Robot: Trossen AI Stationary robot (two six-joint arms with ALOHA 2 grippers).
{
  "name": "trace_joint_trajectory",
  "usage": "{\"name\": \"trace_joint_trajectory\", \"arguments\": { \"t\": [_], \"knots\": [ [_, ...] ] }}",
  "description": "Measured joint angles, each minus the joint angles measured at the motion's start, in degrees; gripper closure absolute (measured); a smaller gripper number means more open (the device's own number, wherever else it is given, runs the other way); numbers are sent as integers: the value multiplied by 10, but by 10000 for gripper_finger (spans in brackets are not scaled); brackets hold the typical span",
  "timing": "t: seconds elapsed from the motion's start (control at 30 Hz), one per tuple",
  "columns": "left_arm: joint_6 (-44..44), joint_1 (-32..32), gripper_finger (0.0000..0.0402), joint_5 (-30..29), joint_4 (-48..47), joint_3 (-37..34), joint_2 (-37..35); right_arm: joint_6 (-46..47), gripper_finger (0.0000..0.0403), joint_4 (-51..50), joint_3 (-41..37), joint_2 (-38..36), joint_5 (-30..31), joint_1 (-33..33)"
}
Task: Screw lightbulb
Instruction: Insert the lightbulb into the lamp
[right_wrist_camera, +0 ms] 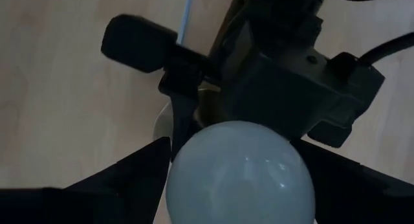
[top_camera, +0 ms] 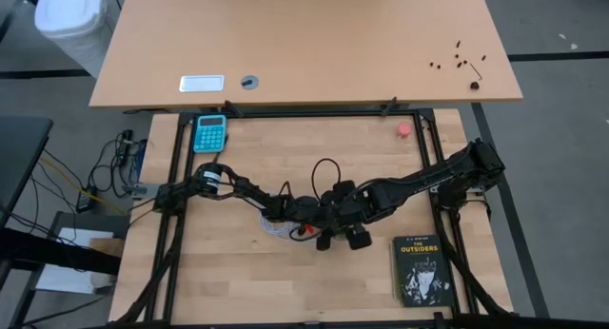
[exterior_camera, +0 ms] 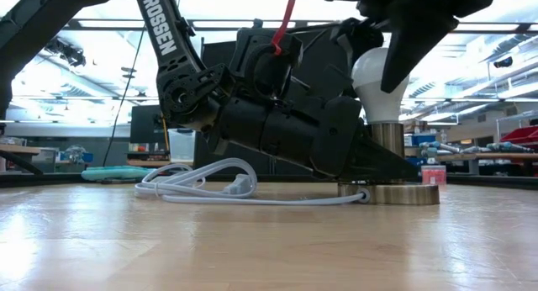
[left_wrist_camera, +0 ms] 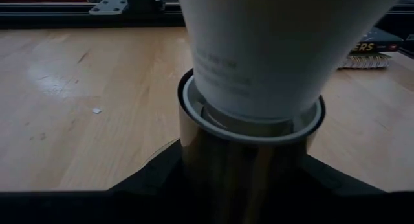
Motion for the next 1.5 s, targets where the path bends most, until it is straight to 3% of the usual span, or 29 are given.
{"name": "trace_joint_trajectory", "arguments": {
  "t": [0.67, 1.5],
  "knots": [
    [0, -1, 208, 0, 1, 0, 0, -211, 84, -8, 0, 15, -6, 23],
    [-2, 1, 208, -3, 2, 0, 0, -198, 96, -10, 0, 15, -7, -8]
  ]
}}
